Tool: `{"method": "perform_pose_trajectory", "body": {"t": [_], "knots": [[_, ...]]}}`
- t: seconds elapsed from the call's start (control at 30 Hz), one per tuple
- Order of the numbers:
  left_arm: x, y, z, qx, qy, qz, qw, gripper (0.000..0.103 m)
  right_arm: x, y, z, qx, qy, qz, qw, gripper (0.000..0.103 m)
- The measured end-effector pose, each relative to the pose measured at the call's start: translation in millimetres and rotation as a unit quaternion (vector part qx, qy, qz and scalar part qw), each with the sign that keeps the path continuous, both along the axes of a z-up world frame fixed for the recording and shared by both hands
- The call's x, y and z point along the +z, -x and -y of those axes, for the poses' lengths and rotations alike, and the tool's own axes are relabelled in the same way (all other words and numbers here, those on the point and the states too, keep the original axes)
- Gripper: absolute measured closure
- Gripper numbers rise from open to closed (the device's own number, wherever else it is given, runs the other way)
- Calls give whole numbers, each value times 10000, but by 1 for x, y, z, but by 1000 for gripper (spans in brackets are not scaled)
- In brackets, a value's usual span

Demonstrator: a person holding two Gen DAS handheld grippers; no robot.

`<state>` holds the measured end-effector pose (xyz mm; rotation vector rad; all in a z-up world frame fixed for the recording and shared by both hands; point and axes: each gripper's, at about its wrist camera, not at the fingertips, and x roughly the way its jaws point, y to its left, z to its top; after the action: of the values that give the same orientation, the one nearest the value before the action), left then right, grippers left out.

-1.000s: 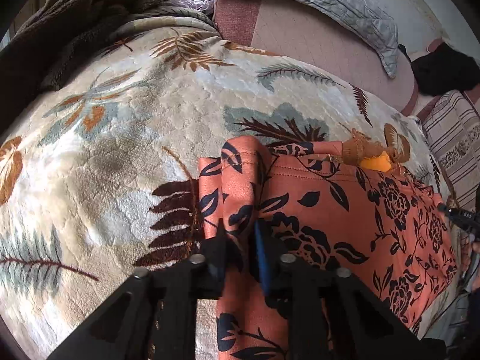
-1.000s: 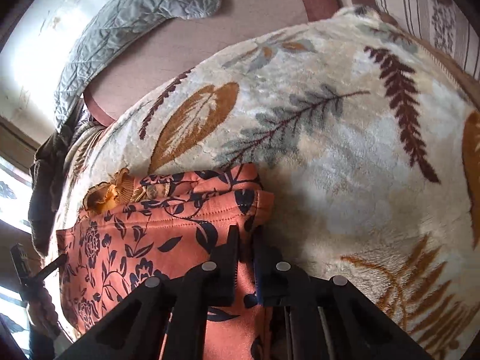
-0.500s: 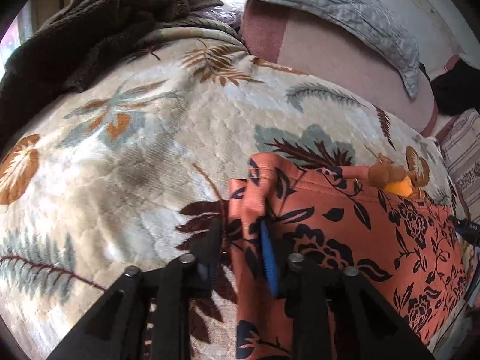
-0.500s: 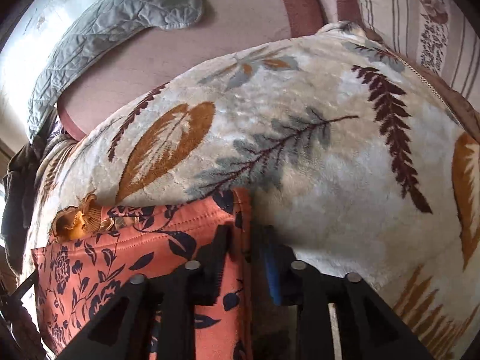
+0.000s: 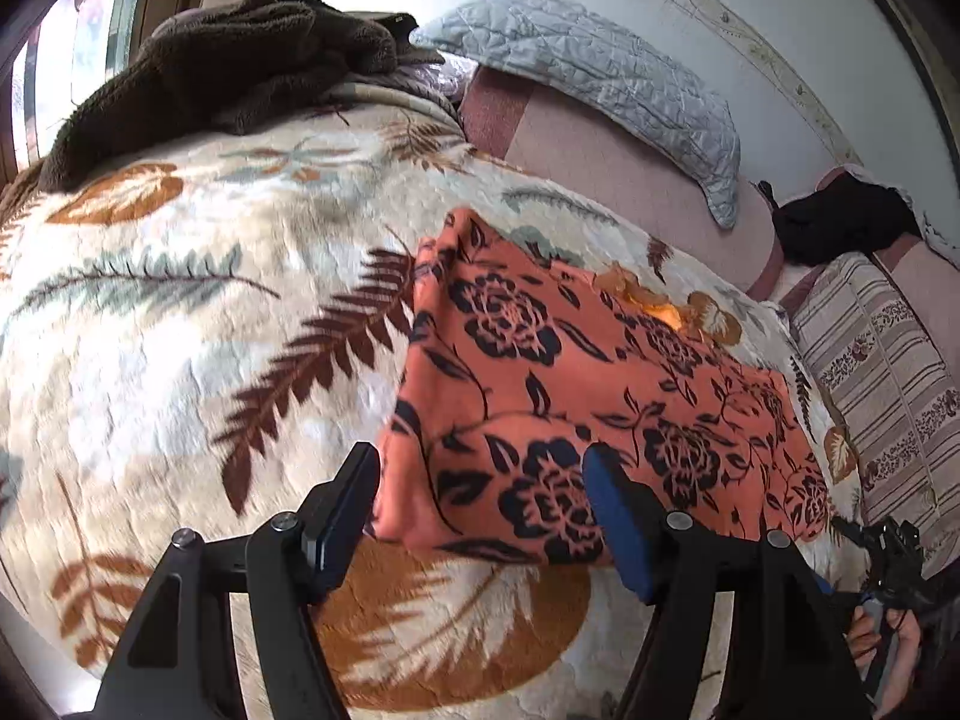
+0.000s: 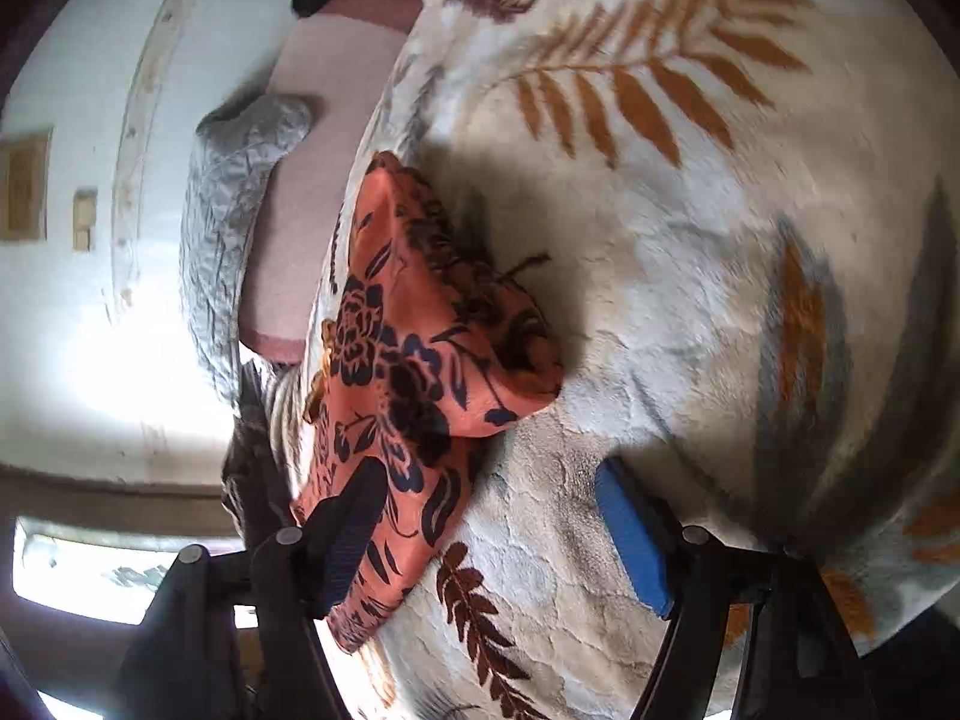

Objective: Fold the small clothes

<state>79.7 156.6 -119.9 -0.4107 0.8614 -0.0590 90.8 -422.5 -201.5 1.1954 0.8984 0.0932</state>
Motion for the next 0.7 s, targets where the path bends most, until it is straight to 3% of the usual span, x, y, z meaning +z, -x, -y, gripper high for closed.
{"method": "perform_pose_trajectory", "body": {"t": [0.13, 0.17, 0.2, 0.23, 0.33, 0.43, 0.5, 0.53, 0.6, 0.67, 0.7], "knots": [[-16, -4, 17, -74, -104, -149, 9998, 32, 4, -18, -2, -113, 104, 179, 9997, 30], [-18, -7, 19, -75, -137, -157, 9998, 32, 3, -23, -3, -145, 91, 106, 9998, 39], [-20, -10, 22, -50, -206, -189, 9996, 32, 2, -29, -4, -58, 148, 51, 9999, 73], [-21, -13, 24, -63, -225, -233, 9995, 32, 2, -36, -7, 98, 217, -16, 9997, 91], [-22, -20, 24, -69, -311, -262, 9991, 32, 30, -41, -9, 210, 1158, 47, 9930, 93], [-21, -25, 21, -159, -415, -287, 9986, 32, 73, -48, -23, 828, 2498, 121, 9647, 93], [-25, -28, 21, -264, -575, -373, 9973, 32, 67, -54, -31, 1314, 3032, -174, 9437, 85], [-27, -29, 21, -328, -634, -403, 9966, 32, 57, -54, -28, 1333, 3127, -317, 9399, 83], [-26, -29, 22, -414, -749, -419, 9955, 32, 35, -47, -8, 1087, 2763, -580, 9531, 74], [-19, -27, 22, -400, -741, -396, 9957, 32, 26, -33, 14, 665, 1967, -463, 9771, 71], [-15, -26, 22, -369, -744, -355, 9959, 32, 28, -28, 18, 498, 1895, -462, 9795, 65]]}}
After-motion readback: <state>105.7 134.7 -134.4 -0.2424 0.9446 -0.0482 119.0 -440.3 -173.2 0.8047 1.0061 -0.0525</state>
